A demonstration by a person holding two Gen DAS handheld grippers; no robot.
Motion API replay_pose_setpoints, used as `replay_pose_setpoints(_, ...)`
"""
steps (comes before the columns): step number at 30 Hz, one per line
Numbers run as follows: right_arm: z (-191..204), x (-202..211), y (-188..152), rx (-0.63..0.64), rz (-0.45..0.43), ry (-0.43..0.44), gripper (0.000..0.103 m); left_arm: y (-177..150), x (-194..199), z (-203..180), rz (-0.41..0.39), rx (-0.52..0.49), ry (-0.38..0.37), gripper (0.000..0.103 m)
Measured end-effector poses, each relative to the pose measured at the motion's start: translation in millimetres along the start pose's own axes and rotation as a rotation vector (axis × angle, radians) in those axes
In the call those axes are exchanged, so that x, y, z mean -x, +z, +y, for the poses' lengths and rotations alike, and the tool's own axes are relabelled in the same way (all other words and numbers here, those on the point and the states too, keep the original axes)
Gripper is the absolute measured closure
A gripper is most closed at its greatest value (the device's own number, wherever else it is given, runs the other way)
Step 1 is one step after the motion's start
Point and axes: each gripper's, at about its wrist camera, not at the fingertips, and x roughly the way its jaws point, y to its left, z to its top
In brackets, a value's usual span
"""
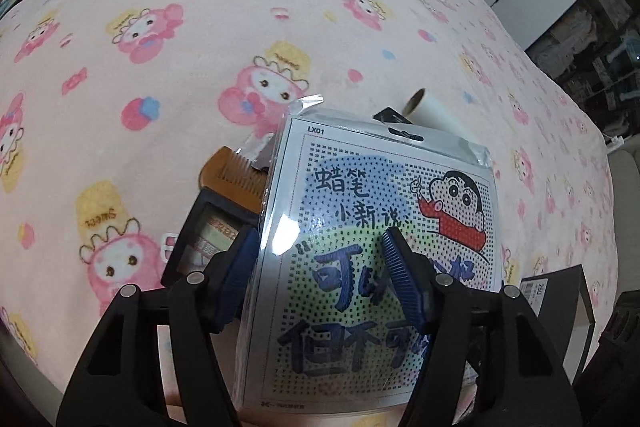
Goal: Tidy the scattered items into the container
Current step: 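Grasp the Shin-chan bead-art kit bag edge with the left gripper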
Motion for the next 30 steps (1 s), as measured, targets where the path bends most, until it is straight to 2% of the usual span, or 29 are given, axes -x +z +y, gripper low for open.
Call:
replay_pose_setpoints(6, -10, 13, -21, -0.034, 0.032, -0.012, 0.053, -4, 4, -6, 0.019, -0.018, -0.115, 0.040)
replay_pose_setpoints(7, -12, 14, -23, -0.038, 0.037, -0.022, 0.053, -4, 6, -7, 0.015, -0.020, -0.117, 0.040)
replay_pose_setpoints(10, -17, 16, -27, -0.039, 0.041, -0.059, 0.053, -2, 2, -3, 0.014, 0.002, -0.037, 0.039)
replay_pose_setpoints(11, -18, 16, -26, -0.038, 0.040, -0.067, 0.053, -1, -1, 0, 0.026, 0.019, -0.029, 0.036)
replay_pose_setpoints(13, -18, 15, -24, -0.039, 0.040, -0.072, 0.053, 1, -6, 3, 0.053, 0.032, -0.045, 0.031)
replay_pose_setpoints(18, -12, 9, -20, -0.009, 0.043, -0.082, 0.052, -2, -21, -4, 0.131, 0.009, -0.120, 0.029)
replay_pose_setpoints(24, -13, 5, -19, -0.028, 0.061, -0.054, 0.052, -11, -12, -15, 0.085, -0.054, -0.105, 0.036)
replay_pose_setpoints(30, -17, 23, -23, -0.039, 0.037, -0.079, 0.056, -16, 0, -26, 0.061, -0.131, -0.142, 0.043)
